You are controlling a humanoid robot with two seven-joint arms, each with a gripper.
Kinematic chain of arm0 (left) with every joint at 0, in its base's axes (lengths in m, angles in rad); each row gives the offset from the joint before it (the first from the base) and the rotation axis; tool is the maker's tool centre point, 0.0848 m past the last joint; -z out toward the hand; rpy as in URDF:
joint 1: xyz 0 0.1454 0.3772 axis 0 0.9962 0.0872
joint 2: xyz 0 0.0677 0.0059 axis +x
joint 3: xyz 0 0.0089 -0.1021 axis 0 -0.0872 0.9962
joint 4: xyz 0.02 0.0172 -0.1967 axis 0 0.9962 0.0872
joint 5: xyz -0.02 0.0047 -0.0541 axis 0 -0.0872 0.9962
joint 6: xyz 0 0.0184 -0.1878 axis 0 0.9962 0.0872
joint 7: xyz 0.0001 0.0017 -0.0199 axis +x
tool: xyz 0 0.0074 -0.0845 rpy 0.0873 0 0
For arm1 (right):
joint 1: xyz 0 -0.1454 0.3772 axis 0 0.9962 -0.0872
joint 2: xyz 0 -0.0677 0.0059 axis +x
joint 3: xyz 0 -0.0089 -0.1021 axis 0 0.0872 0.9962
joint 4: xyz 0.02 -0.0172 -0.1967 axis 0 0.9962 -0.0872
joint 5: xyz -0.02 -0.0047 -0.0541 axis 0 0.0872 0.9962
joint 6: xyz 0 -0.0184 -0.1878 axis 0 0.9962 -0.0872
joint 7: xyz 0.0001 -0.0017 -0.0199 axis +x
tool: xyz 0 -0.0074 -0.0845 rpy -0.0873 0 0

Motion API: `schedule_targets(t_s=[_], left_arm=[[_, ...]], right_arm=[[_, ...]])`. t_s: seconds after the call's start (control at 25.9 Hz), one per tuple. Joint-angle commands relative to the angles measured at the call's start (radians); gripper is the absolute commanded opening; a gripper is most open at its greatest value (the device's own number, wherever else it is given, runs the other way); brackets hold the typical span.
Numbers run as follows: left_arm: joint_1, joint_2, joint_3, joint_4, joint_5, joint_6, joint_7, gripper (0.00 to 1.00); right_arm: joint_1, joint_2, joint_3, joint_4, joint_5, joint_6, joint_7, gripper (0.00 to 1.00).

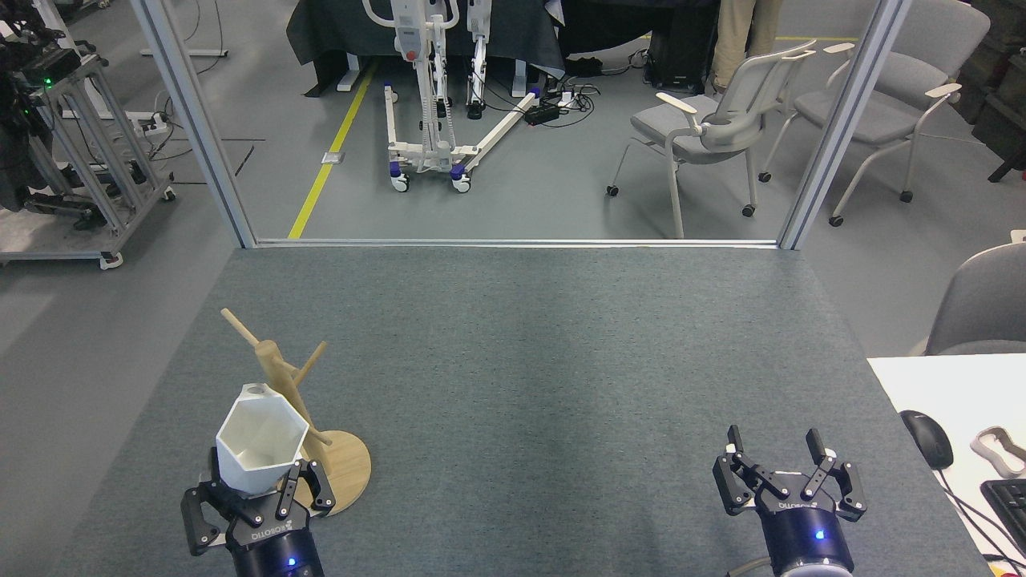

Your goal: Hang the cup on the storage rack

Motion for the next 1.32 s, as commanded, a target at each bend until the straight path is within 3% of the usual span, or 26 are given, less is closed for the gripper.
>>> schedule_targets(t_s=[0.0,0.04,0.62,0.93,1.16,1.28], left_arm=[[-0.014,-0.001,-0.002,0.011,0.0,0.0,0.01,0.53],[-0.022,-0.003,0.0,0.016,0.0,0.0,0.024,0.99],[-0.02,-0.021,-0.002,0.103,0.009,0.0,0.024,1.0],[0.009,-0.102,-0.043,0.245,0.009,-0.025,0.046,1.0],[0.021,-0.118,-0.164,0.229,0.008,-0.168,0.065,1.0],[0.02,-0.119,-0.21,0.145,0.009,-0.343,0.067,1.0]], right_arm=[[0.0,-0.001,0.0,0.0,0.0,0.0,0.0,0.99],[0.0,-0.001,0.0,0.0,0.0,0.0,0.0,0.99],[0.0,0.0,0.005,0.0,0.0,0.0,0.0,0.99],[-0.002,0.003,0.003,0.0,0.0,0.0,0.0,0.99],[-0.003,0.005,0.002,-0.003,0.0,0.0,0.0,0.99],[-0.005,0.005,0.002,-0.005,0.0,0.002,0.0,0.99]])
